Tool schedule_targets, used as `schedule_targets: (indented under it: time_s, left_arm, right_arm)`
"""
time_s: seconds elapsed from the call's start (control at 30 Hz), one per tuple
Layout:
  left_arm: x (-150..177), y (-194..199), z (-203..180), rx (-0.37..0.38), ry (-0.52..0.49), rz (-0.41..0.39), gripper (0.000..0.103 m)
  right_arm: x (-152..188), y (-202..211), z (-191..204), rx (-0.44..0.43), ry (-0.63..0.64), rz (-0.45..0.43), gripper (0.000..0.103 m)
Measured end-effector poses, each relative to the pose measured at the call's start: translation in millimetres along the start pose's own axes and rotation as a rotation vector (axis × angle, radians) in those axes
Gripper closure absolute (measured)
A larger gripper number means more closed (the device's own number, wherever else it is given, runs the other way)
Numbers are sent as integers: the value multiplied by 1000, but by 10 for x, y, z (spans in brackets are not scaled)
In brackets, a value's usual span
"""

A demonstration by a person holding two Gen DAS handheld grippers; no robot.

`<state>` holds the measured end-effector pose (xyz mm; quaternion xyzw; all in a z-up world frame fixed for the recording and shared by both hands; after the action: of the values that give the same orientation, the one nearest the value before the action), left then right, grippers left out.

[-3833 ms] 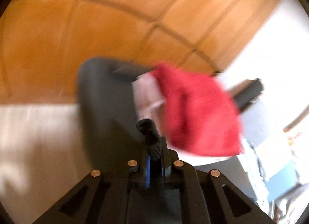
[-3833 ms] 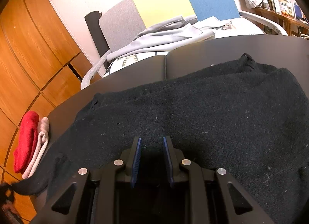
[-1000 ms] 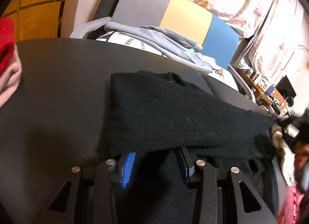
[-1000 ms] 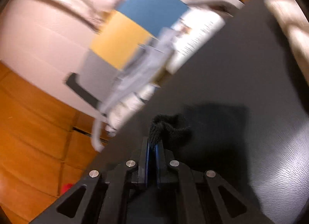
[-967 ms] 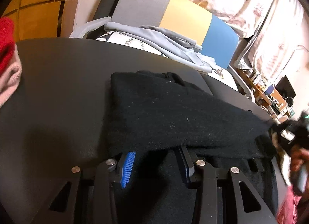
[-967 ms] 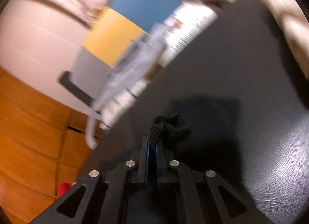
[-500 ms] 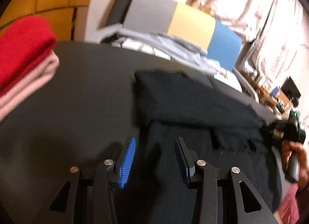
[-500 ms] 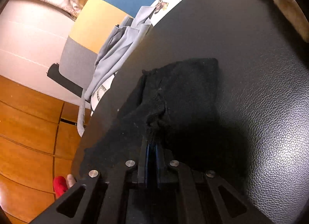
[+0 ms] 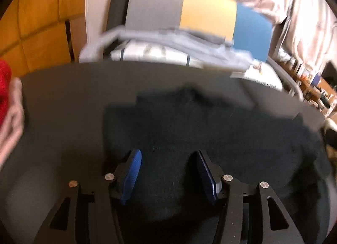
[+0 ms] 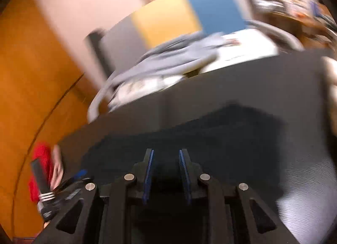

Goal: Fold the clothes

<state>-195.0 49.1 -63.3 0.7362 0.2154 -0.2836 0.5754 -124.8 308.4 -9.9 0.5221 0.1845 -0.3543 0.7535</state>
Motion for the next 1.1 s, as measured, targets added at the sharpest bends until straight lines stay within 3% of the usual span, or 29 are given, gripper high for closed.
schedule_targets:
  time_s: [0.07, 0.2, 0.27, 0.3, 0.33, 0.47, 0.57, 0.67, 0.77, 0.87, 1.1]
  left_arm:
    - [25, 5, 62, 1, 32, 1, 35]
    - [52, 0, 163, 33, 92, -5, 33]
    - [61, -1, 153, 23, 84, -9, 33]
    - [65, -16, 132, 8, 71, -7, 33]
    - [65, -29, 113, -6, 58, -6, 33]
    - [84, -20, 95, -28, 37, -3, 33]
    - [22, 110, 130, -11, 63, -8, 34]
    - [-209, 262, -21, 81, 95, -66, 34]
    - [-315, 144, -289, 120, 22, -39, 34]
    - [-226, -151, -519, 123, -80, 41, 34]
    - [-188, -287, -569, 92, -130, 52, 32]
  right_arm:
    - [8, -292, 291, -33, 59, 50, 77]
    - [41, -877, 850, -223, 121, 196, 87]
    - [135, -1126, 966, -228, 145, 291, 87]
    - [149, -1201, 951, -216, 144, 309, 99]
    - [89, -1221, 876, -187, 126, 274, 103]
    - [-145, -1125, 516, -77, 8, 142, 101]
    - [-152, -815, 508, -134, 13, 92, 95]
    - [-9, -654, 641, -224, 64, 147, 95]
    - [144, -680, 622, -235, 84, 209, 95]
    - [303, -714, 548, -226, 84, 253, 98]
    - [570, -606, 310, -288, -56, 263, 103]
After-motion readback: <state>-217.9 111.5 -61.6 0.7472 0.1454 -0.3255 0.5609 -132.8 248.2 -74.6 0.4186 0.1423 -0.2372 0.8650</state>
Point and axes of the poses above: each gripper's, at about its wrist camera, not at the fingertips, and y roughly against the way its jaws point, z to its left, x to its underside, the point moved 6 cm from there along -y, roughly the way its jaws point, and after that the axes turned 2 degrees about y, right-handed, at the moved point
